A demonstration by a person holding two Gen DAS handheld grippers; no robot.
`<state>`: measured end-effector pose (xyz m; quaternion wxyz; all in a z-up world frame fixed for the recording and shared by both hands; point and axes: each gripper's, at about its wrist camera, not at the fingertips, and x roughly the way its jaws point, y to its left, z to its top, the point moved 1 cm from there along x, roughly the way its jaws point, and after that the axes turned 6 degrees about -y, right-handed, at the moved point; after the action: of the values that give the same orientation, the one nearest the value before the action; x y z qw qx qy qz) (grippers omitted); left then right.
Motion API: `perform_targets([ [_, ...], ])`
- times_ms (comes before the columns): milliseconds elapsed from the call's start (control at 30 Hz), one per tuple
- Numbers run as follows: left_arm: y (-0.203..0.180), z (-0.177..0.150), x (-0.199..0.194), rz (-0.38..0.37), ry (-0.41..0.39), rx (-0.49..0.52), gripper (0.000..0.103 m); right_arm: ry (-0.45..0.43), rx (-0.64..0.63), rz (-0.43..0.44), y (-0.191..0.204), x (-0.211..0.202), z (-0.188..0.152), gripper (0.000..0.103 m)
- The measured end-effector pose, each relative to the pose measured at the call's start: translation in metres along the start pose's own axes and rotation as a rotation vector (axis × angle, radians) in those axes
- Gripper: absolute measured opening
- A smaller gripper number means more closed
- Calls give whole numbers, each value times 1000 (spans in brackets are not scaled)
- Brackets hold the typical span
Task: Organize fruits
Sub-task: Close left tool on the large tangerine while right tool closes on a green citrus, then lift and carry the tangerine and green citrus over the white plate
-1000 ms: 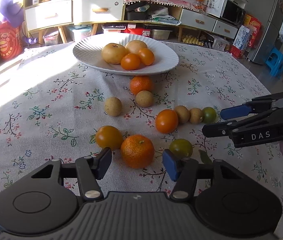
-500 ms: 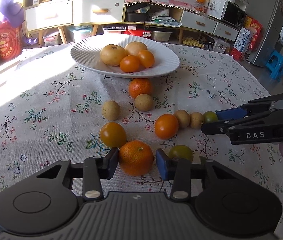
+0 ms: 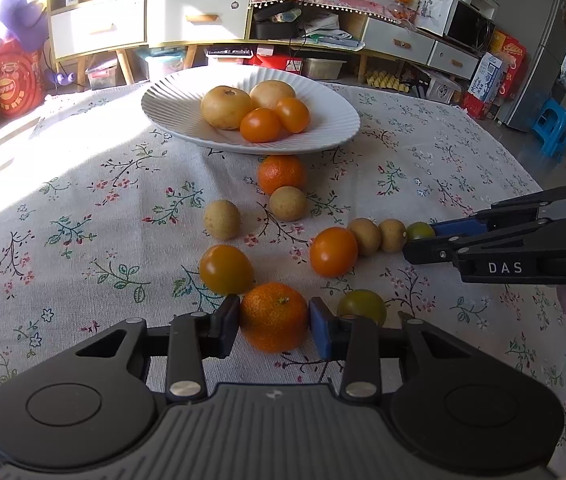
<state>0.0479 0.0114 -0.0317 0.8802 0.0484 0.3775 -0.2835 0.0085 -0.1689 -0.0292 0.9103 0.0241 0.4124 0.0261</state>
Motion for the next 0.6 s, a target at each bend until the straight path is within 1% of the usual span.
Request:
perform_targets([
  [300, -2, 2, -4, -13, -16, 16, 24, -3, 2, -2, 0, -2, 1, 23],
  [600, -5, 8, -11, -27, -44, 8, 24, -15, 11, -11, -3, -10, 5, 23],
])
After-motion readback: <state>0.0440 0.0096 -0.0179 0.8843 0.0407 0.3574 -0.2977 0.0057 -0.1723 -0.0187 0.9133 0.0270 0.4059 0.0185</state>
